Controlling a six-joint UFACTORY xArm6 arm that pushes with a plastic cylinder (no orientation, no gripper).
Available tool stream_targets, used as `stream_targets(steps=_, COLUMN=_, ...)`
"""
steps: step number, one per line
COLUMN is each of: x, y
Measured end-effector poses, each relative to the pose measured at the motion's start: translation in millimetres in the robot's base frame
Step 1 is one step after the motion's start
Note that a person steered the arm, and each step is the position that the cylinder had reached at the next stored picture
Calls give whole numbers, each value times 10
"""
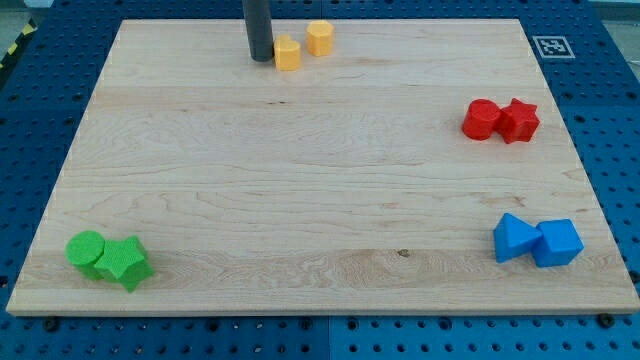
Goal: Push the yellow heart towards top center
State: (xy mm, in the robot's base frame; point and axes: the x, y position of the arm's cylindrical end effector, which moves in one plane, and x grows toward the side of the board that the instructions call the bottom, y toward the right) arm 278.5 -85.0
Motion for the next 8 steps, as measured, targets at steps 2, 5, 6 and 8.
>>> stream_targets(steps=2, x=144, y=8)
stream_targets(steps=5, x=142, y=479)
stream_targets(steps=6, x=120, y=479)
stream_targets(steps=8, x=-43, y=479)
